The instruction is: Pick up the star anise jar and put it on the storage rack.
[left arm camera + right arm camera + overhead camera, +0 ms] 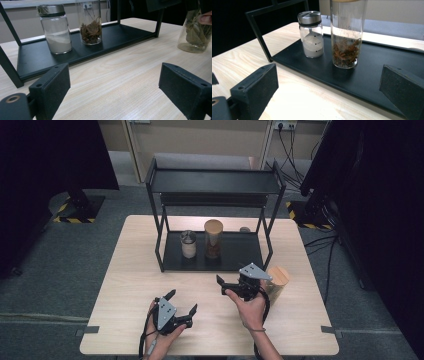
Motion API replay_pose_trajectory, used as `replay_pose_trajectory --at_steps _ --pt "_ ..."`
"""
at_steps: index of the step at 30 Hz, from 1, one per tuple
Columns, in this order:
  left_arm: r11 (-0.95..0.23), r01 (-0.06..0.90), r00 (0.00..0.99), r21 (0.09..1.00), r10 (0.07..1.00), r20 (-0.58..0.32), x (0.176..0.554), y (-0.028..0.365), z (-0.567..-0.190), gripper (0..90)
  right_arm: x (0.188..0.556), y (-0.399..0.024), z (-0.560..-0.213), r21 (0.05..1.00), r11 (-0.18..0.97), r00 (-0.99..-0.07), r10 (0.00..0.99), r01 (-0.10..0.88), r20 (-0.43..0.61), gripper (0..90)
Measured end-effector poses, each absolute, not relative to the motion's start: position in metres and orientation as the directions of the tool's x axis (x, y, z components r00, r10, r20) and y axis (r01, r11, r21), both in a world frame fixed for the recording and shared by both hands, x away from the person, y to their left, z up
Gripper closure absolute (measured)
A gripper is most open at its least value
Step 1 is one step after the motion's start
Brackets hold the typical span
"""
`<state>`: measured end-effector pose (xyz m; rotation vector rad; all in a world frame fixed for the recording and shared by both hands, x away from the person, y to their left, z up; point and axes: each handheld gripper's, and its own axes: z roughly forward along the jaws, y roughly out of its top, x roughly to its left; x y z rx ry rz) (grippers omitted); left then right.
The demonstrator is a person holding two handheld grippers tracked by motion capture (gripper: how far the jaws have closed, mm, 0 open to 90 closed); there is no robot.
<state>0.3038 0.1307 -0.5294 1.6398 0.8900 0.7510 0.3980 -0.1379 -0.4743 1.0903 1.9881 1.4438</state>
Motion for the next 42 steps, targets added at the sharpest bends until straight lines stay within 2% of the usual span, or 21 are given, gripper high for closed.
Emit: replay_pose_trajectory --at_steps 42 --pt "-0.151 0.175 0.521 0.973 0.853 0.039 0.304 0.13 -0.529 9.5 0.353 -0.16 -0.486 0.925 0.189 -0.628 0.775 0.33 0.066 2.5"
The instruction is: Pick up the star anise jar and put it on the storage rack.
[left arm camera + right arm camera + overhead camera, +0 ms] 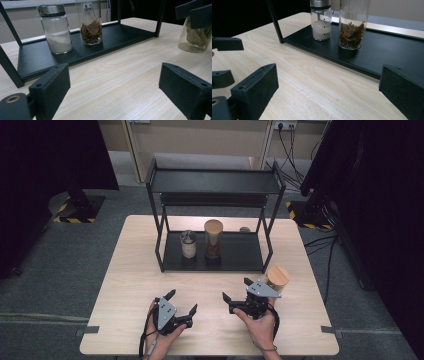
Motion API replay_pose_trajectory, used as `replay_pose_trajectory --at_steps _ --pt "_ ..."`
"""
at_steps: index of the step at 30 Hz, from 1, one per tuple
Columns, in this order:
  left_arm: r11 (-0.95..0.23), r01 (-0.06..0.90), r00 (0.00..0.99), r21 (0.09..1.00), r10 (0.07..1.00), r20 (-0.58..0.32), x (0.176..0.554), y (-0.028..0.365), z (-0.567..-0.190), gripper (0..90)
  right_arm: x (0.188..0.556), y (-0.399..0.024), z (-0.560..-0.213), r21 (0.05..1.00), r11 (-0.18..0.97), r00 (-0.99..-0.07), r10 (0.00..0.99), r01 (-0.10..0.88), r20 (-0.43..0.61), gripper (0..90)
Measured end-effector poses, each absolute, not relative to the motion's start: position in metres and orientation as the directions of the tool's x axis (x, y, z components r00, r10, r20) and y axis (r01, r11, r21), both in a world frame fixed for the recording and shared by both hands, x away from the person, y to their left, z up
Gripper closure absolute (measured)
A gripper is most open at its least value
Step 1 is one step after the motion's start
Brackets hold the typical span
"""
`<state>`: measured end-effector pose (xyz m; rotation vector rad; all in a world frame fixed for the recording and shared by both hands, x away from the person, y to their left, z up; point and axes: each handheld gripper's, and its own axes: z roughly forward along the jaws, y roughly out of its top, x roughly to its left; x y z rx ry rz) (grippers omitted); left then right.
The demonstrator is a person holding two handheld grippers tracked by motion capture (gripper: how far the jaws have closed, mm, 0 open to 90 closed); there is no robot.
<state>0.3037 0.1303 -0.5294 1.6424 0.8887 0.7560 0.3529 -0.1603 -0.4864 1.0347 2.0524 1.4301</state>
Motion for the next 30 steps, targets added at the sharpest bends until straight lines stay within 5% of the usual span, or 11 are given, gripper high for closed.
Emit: replay_pose_trajectory --at_steps 30 --pt "-0.147 0.176 0.516 0.973 0.856 0.036 0.304 0.13 -0.529 9.5 0.312 -0.189 -0.485 0.923 0.211 -0.629 0.776 0.323 0.042 3.2"
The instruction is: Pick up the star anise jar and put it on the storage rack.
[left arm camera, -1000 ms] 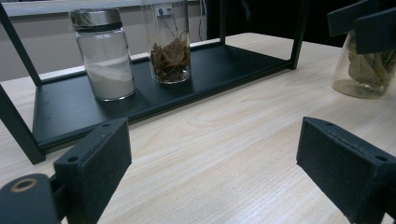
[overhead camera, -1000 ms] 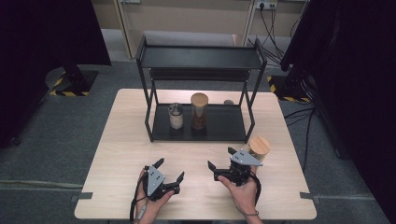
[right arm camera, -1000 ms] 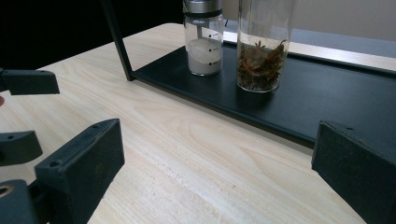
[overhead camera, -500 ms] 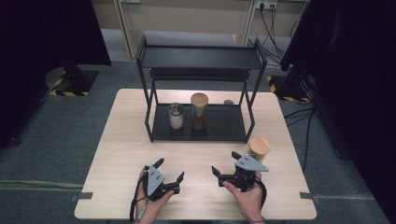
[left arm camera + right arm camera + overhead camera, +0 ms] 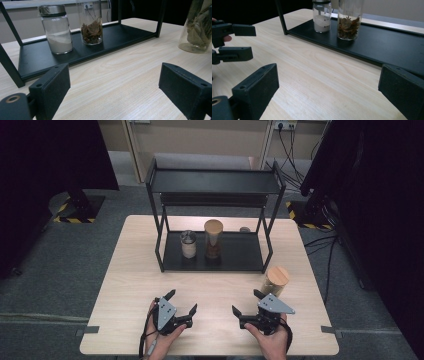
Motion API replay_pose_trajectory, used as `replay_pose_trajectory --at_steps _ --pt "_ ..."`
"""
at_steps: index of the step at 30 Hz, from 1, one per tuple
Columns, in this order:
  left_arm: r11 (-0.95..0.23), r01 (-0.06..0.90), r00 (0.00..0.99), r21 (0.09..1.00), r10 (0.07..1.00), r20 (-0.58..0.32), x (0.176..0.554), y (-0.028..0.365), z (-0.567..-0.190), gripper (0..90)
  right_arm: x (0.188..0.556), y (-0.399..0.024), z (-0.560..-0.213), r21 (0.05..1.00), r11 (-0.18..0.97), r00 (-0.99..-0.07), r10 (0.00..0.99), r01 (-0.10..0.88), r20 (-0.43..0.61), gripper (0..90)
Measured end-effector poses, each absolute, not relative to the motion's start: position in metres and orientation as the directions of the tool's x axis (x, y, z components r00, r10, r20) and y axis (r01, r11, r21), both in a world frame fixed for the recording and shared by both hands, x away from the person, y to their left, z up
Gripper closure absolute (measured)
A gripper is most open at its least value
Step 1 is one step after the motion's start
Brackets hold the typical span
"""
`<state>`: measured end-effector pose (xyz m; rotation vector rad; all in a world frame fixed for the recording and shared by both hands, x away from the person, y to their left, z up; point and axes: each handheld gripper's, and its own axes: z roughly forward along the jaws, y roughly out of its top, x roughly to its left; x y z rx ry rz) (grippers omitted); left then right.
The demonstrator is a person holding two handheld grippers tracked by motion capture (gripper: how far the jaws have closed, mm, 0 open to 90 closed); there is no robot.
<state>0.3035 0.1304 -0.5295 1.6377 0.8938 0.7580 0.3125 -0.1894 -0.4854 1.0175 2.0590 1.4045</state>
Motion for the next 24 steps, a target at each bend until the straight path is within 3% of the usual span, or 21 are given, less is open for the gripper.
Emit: replay_pose_trajectory --at_steps 24 --pt "-0.144 0.174 0.511 0.974 0.859 0.035 0.303 0.13 -0.53 9.8 0.281 -0.255 -0.492 0.923 0.162 -0.511 0.859 0.349 0.042 3.5"
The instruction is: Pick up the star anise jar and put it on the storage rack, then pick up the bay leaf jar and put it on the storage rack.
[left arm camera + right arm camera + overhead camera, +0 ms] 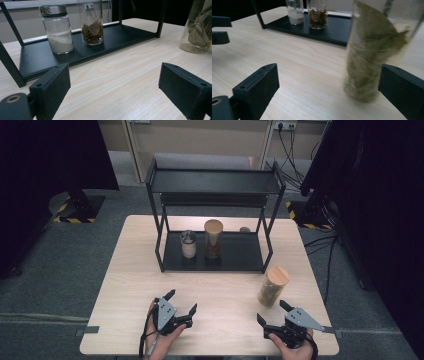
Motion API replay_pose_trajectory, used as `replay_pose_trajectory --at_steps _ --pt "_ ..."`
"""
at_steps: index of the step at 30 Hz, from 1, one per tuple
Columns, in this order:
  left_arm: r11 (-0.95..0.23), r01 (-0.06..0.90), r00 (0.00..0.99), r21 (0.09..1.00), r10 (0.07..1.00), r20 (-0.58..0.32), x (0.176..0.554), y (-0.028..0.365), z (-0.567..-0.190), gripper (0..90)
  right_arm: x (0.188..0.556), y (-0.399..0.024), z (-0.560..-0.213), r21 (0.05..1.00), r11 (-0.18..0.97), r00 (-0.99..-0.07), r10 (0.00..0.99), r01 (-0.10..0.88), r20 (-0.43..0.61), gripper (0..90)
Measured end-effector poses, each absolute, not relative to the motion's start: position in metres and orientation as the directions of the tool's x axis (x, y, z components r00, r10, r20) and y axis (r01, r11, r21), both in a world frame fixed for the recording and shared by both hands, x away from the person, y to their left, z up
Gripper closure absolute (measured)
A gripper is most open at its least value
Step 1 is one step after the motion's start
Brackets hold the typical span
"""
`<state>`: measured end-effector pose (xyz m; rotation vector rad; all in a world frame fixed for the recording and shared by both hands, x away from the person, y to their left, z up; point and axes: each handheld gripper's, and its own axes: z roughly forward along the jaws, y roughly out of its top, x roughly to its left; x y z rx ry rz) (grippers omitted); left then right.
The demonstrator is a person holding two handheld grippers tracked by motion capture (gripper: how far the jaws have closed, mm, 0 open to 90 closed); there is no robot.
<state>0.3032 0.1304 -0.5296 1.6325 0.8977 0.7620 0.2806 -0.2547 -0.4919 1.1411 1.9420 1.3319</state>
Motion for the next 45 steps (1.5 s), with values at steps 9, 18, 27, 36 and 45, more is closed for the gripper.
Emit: replay_pose_trajectory --at_steps 9,18,27,36,45 --pt "-0.142 0.175 0.511 0.974 0.859 0.034 0.303 0.131 -0.53 9.8 0.278 -0.275 -0.496 0.924 0.124 -0.457 0.888 0.362 0.06 3.1" --pt "-0.143 0.173 0.509 0.975 0.86 0.036 0.303 0.13 -0.53 9.9 0.277 -0.279 -0.493 0.929 0.109 -0.445 0.894 0.352 0.063 3.1" --pt "-0.142 0.176 0.508 0.974 0.861 0.033 0.303 0.131 -0.53 9.9 0.276 -0.28 -0.493 0.931 0.112 -0.441 0.896 0.347 0.057 3.0" --pt "-0.145 0.174 0.508 0.974 0.861 0.037 0.303 0.13 -0.53 9.9 0.28 -0.28 -0.487 0.938 0.12 -0.427 0.904 0.325 0.033 2.8" --pt "-0.14 0.176 0.507 0.974 0.861 0.032 0.303 0.131 -0.53 9.9 0.284 -0.28 -0.476 0.948 0.122 -0.41 0.912 0.293 0.009 2.9"
